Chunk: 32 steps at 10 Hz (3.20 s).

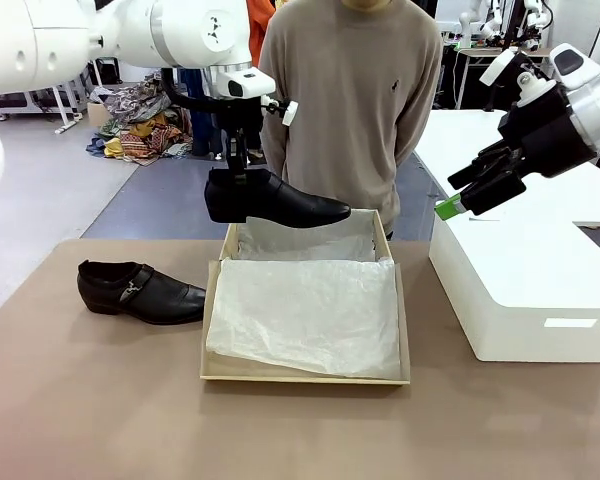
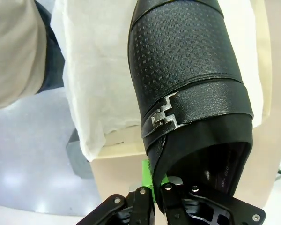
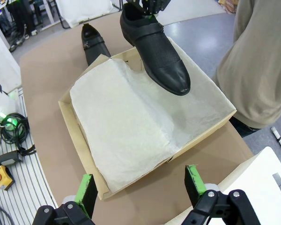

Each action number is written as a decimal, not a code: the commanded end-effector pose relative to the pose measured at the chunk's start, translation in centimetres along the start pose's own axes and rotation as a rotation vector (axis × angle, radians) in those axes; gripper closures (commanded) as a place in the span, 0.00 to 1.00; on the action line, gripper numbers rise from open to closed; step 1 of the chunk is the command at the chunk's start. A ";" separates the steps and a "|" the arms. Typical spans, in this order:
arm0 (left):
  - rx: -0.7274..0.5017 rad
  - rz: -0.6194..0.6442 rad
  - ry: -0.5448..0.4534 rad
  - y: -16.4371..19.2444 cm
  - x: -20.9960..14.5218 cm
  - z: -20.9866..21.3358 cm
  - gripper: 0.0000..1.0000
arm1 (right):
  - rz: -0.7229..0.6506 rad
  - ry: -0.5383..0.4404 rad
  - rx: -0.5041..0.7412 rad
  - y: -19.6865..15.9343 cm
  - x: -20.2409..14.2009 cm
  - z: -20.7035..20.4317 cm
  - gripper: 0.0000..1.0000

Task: Pack the shoes into the box.
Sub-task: Place one shoe of the Shoes into the Shoes Box.

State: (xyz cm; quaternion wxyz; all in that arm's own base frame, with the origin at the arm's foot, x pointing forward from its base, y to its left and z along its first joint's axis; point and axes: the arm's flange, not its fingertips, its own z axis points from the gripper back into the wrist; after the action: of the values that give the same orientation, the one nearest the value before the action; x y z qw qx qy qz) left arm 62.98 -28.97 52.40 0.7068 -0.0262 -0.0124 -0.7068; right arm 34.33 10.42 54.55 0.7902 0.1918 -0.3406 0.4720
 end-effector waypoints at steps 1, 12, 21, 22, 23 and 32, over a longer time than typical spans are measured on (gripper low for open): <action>0.004 0.006 -0.002 -0.1 0.1 0.2 1.00 | 0.010 -0.020 0.015 -0.2 0.0 -0.2 0.00; 0.031 0.034 0.001 0.9 5.8 -3.4 1.00 | 0.010 -0.020 0.015 -0.2 0.0 -0.2 0.00; 0.038 0.069 0.034 3.4 4.8 -8.5 1.00 | 0.010 -0.020 0.015 -0.2 0.0 -0.2 0.00; 0.042 0.068 0.043 3.6 4.8 -9.1 1.00 | 0.010 -0.020 0.015 -0.2 0.0 -0.2 0.00; 0.037 0.078 0.045 3.7 4.8 -9.8 1.00 | 0.010 -0.020 0.015 -0.2 0.0 -0.2 0.00; 0.017 0.107 0.068 3.7 4.6 -12.9 0.94 | 0.010 -0.020 0.015 -0.2 0.0 -0.2 0.00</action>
State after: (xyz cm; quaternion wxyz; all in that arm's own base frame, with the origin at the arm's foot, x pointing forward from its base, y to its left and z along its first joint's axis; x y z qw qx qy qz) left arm 66.62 -34.22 38.97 0.7361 -0.0058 0.0055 -0.6768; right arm 34.33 10.41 54.55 0.7902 0.1918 -0.3406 0.4720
